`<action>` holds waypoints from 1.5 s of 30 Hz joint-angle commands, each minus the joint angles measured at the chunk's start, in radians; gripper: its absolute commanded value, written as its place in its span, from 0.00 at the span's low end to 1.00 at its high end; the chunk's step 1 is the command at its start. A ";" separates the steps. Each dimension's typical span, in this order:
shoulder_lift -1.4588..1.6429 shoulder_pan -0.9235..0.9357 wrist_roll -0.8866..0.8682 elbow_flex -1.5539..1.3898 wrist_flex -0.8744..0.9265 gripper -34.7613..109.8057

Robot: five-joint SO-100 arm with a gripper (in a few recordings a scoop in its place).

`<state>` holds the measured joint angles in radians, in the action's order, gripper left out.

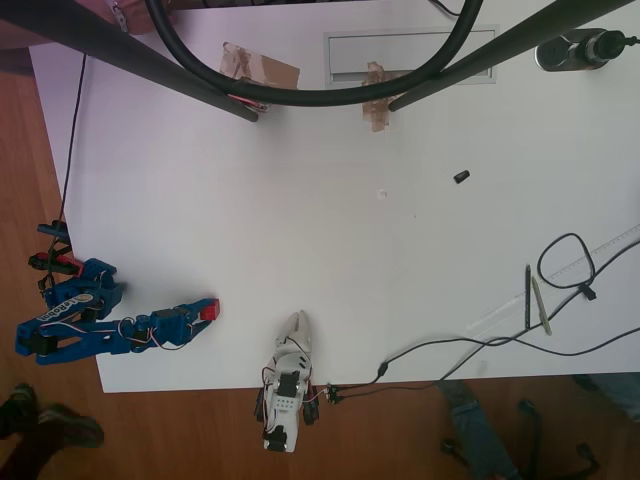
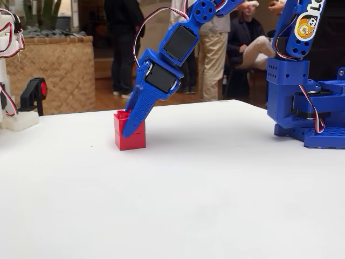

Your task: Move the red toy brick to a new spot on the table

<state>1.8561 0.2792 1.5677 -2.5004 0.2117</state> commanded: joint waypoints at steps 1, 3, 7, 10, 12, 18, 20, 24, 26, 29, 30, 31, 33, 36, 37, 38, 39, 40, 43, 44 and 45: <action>-0.003 -0.008 -0.035 0.006 -0.026 0.29; 0.000 -0.017 -0.048 0.006 -0.020 0.26; 0.035 -0.066 -0.087 0.051 0.046 0.25; 0.037 -0.129 -0.150 0.130 0.104 0.25; 0.020 -0.173 -0.192 0.195 0.138 0.25; -0.104 -0.273 -0.304 0.434 0.207 0.25; -0.166 -0.295 -0.344 0.529 0.233 0.24; -0.301 -0.330 -0.442 0.718 0.287 0.24; -0.367 -0.345 -0.491 0.804 0.308 0.24; -0.453 -0.373 -0.555 0.922 0.339 0.24; -0.477 -0.382 -0.575 0.954 0.345 0.24; -0.499 -0.391 -0.594 0.982 0.348 0.24; -0.535 -0.407 -0.620 1.026 0.348 0.24; -0.592 -0.420 -0.649 1.089 0.344 0.24; -0.612 -0.422 -0.655 1.108 0.342 0.24; -0.629 -0.423 -0.660 1.126 0.342 0.24; -0.646 -0.425 -0.664 1.141 0.337 0.24; -0.664 -0.425 -0.666 1.158 0.334 0.24; -0.727 -0.420 -0.666 1.218 0.322 0.24; -0.746 -0.416 -0.664 1.239 0.318 0.24; -0.764 -0.413 -0.661 1.259 0.314 0.24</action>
<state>1.0830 -0.1427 0.9081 -1.3852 0.5553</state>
